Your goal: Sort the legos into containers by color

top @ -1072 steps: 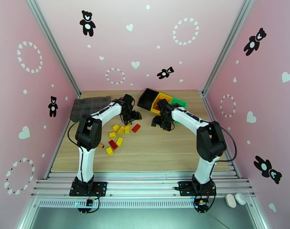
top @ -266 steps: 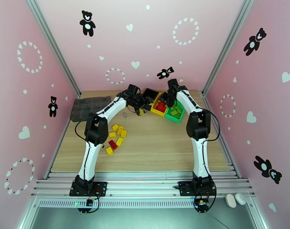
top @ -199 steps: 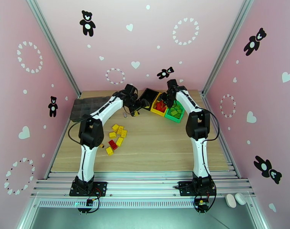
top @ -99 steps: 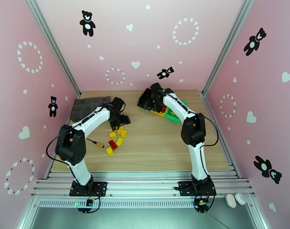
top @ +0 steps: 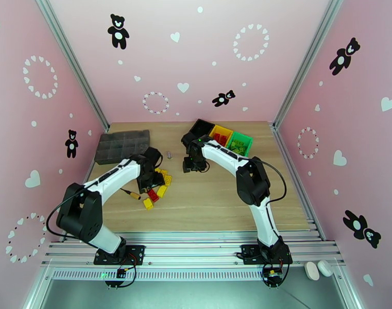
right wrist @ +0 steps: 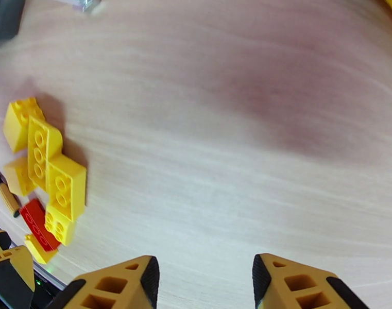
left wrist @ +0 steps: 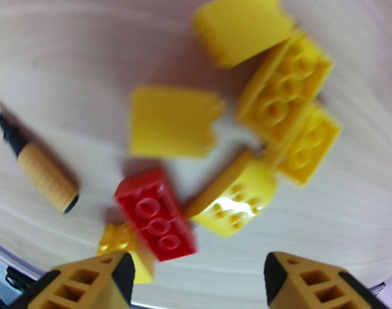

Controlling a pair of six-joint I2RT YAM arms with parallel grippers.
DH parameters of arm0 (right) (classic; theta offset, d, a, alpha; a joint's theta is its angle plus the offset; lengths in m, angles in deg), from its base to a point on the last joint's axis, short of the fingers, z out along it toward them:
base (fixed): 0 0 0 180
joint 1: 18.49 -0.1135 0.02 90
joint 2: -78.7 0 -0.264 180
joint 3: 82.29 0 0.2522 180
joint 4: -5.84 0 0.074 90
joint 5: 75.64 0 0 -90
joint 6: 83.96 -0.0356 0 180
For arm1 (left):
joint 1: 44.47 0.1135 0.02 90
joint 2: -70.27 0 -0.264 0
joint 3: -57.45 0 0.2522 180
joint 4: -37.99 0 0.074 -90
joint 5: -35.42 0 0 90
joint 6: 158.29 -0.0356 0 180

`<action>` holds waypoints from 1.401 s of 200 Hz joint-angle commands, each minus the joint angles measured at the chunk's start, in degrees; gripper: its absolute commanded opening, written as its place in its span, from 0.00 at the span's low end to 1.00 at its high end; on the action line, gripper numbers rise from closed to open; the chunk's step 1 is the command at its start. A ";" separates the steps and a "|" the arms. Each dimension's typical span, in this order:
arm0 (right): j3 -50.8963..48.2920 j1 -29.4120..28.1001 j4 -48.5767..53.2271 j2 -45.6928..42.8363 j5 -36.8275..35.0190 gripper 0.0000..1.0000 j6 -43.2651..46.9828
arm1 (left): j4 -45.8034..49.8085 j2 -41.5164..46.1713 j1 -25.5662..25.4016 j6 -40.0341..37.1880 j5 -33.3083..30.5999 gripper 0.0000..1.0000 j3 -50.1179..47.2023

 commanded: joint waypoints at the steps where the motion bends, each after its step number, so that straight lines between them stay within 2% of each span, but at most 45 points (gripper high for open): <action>1: -1.39 -0.39 0.03 -3.79 -0.93 0.53 -0.79 | 0.82 3.92 0.20 1.37 1.30 0.73 -4.12; 54: -1.44 -0.44 -0.36 -3.35 -0.42 0.53 -1.52 | -0.87 9.22 0.20 2.27 5.20 0.78 -12.41; 98: -1.29 -0.66 -0.47 -3.13 0.09 0.52 -2.32 | -3.84 7.23 0.61 1.77 5.50 0.71 -15.55; 138: -1.55 -0.88 0.46 -3.68 -0.67 0.52 -2.28 | -7.04 5.68 4.14 1.32 6.14 0.64 -17.05; 200: -1.56 -0.92 0.80 -3.59 -1.10 0.52 -2.41 | -8.05 4.27 4.45 0.86 6.18 0.51 -16.67; 248: -1.03 -0.84 0.60 -2.85 -0.66 0.52 -2.65 | -6.90 6.19 4.50 -0.28 7.09 0.36 -15.97; 280: -0.35 -0.70 0.72 -2.56 -0.49 0.51 -2.93 | -5.77 8.58 4.46 -2.06 9.92 0.32 -15.19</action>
